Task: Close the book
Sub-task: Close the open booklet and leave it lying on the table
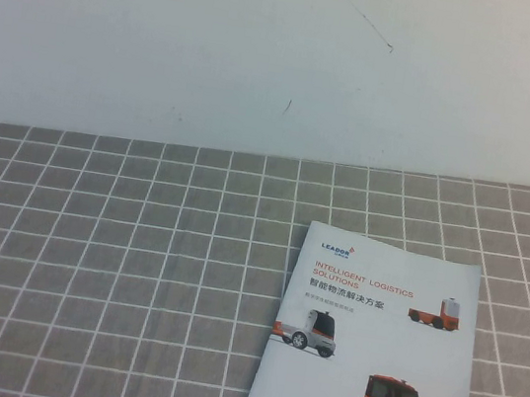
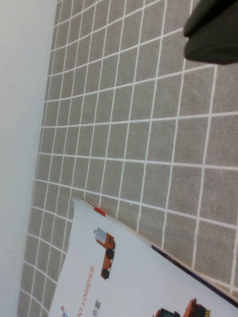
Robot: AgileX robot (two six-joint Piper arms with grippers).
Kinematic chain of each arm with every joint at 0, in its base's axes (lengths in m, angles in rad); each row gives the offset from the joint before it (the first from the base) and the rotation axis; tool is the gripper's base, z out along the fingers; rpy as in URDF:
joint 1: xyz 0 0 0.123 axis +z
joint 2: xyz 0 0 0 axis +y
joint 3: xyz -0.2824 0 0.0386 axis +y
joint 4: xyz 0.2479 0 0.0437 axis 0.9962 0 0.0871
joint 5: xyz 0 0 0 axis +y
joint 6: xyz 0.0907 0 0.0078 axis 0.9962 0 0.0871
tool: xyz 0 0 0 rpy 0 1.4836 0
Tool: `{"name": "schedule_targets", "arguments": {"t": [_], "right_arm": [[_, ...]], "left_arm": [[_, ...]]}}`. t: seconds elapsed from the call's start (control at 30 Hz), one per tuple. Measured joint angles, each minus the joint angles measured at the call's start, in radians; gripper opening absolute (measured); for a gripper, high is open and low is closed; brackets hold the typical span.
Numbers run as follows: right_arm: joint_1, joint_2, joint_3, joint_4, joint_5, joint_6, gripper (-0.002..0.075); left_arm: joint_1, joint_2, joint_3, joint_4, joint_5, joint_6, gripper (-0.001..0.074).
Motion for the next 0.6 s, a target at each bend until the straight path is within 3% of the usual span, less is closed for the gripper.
{"name": "schedule_targets", "arguments": {"t": [0.5, 0.6], "right_arm": [[0.000, 0.000, 0.000, 0.000, 0.000, -0.002, -0.0002], [0.000, 0.000, 0.000, 0.000, 0.000, -0.002, -0.0002]], "left_arm": [[-0.001, 0.000, 0.000, 0.000, 0.000, 0.000, -0.0003], [0.032, 0.000, 0.000, 0.000, 0.000, 0.000, -0.0002]]}}
